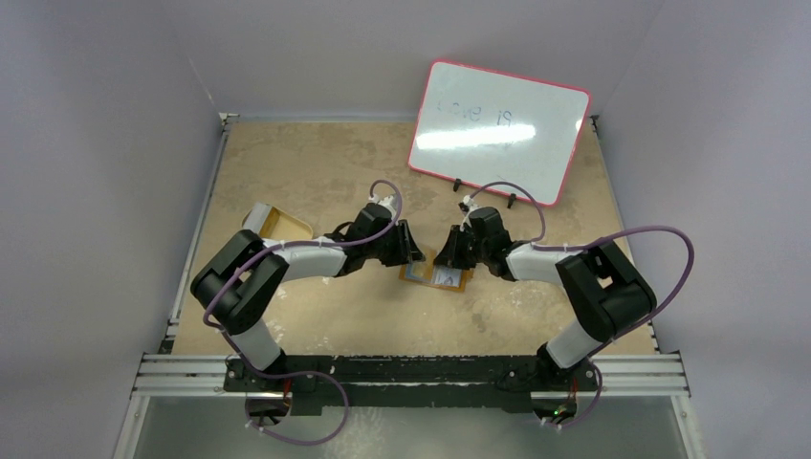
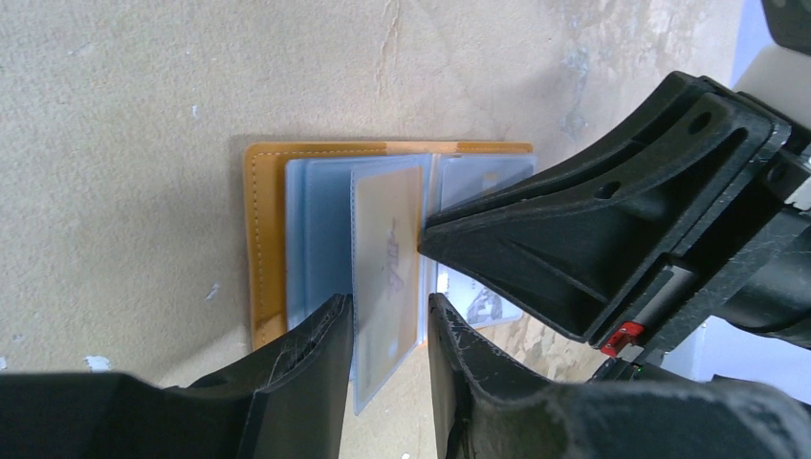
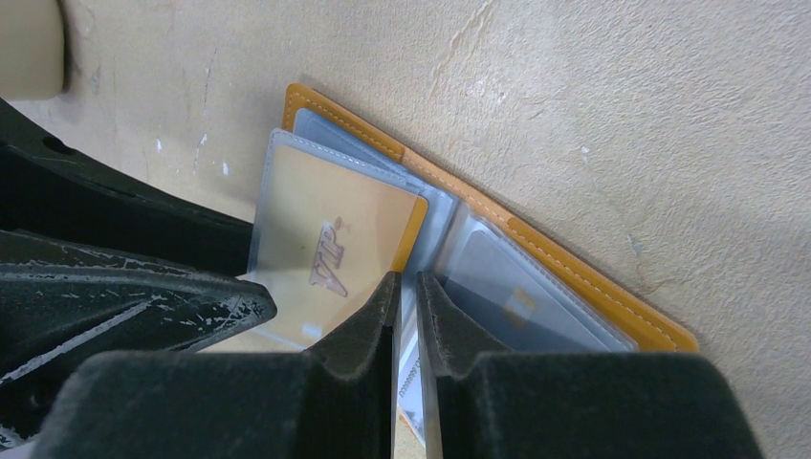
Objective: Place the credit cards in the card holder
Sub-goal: Turn over the card slot in the card holder.
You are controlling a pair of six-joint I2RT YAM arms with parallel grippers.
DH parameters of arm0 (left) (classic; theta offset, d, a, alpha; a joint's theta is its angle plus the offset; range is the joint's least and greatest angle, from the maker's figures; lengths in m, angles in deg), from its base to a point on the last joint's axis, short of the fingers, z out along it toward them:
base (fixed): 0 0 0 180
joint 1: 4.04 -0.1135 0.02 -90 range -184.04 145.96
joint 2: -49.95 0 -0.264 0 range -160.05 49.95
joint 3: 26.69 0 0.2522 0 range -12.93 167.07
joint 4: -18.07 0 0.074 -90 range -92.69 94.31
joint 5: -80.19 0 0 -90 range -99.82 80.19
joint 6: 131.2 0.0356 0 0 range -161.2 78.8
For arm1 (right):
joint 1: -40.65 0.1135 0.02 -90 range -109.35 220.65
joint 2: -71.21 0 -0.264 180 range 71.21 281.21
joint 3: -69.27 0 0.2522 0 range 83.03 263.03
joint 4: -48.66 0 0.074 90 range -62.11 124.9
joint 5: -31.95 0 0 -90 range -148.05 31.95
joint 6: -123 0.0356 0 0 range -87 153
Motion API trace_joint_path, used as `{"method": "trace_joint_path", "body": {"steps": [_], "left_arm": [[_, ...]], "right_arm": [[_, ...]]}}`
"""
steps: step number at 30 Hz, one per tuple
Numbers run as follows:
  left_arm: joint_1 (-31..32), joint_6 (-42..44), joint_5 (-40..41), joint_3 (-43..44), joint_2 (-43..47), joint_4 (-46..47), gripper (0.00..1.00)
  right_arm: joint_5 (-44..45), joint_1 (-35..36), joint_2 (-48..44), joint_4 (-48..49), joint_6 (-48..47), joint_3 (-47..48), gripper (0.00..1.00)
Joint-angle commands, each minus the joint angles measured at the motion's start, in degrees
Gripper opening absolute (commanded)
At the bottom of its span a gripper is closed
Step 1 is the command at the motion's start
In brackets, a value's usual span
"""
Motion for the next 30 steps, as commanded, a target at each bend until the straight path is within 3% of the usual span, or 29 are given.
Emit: {"method": "trace_joint_path", "body": {"steps": [1,11,30], "left_arm": [[-0.06,-1.34,-2.08,0.72,1.11,4.16,0.32],[0.30,-2.83,-3.57,1.25,1.33,5.53,0.24],[3.44,-2.90,-7.96,4.91,-1.80,7.83,0.26]], "right_arm": [[3.05,0.44,2.34,-2.49,-1.58,-0.16,0.14],[4.97,0.43,-3.72,-7.14,-2.11,1.71,0.16],[9.87,0.44,-9.54,-15.06,-5.42,3.15,0.20]]}}
